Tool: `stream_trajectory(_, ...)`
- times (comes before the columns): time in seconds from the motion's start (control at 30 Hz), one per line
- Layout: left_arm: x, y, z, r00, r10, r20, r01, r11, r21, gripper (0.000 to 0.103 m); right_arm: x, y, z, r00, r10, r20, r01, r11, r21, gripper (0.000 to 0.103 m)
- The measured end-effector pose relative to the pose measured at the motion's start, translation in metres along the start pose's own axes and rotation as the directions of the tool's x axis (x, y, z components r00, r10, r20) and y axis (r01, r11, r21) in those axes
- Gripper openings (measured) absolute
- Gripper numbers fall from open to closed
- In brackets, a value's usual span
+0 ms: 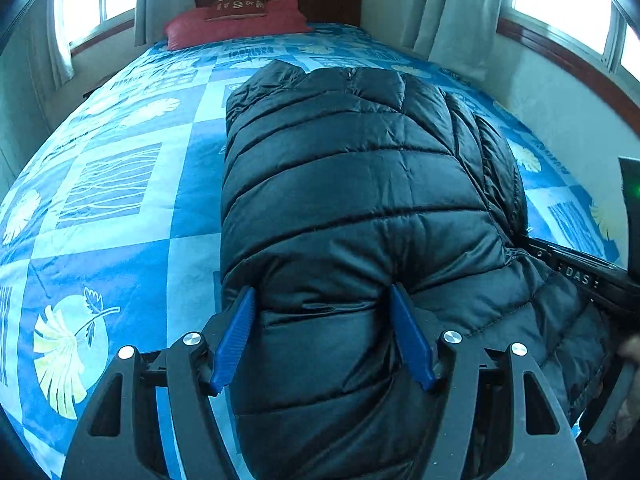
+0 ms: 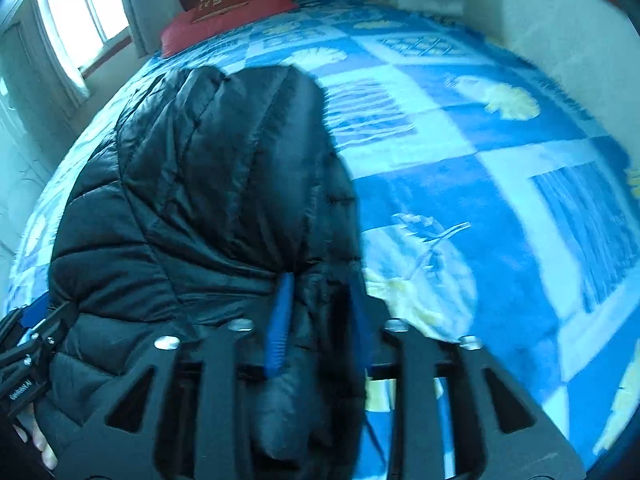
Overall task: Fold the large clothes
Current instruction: 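Grasp the folded jacket edge with the right tool, then grasp the jacket bundle end with the left tool while the right tool holds its edge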
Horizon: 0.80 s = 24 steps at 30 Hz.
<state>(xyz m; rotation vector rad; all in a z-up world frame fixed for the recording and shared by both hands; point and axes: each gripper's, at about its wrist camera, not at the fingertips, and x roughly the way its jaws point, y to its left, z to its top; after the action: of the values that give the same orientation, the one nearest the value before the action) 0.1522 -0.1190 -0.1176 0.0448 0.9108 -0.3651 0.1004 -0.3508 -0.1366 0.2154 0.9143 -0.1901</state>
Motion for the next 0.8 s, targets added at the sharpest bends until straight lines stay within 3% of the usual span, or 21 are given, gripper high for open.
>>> stream_trajectory(0.17, -0.012, 0.009, 0.000, 1.000, -0.012, 0.012, 0.013, 0.999, -0.045, 0.067, -0.055, 0.004, 0.002, 0.995, -0.042, 0.095, 0.041, 0.999, 0.015, 0.043)
stream_trajectory(0.27, -0.026, 0.014, -0.001, 0.999, -0.003, 0.039, 0.006, 0.998, -0.066, 0.067, -0.090, 0.025, -0.005, 0.988, 0.007, 0.156, 0.000, 0.999, -0.047, 0.037)
stream_trajectory(0.37, -0.037, 0.021, -0.004, 0.999, -0.001, 0.045, 0.005, 0.996, -0.094, 0.067, -0.100, 0.045, -0.015, 0.989, 0.030, 0.143, -0.012, 0.992, -0.127, 0.035)
stream_trajectory(0.63, -0.024, 0.029, -0.021, 0.999, -0.047, -0.022, 0.043, 0.986, -0.163, 0.067, -0.050, 0.044, -0.045, 1.000, 0.013, -0.026, -0.016, 0.993, -0.113, 0.032)
stream_trajectory(0.8, 0.005, 0.025, -0.031, 0.997, -0.042, -0.071, 0.032, 0.991, -0.134, 0.067, -0.008, 0.025, -0.060, 0.994, 0.086, -0.060, -0.088, 0.996, -0.025, 0.033)
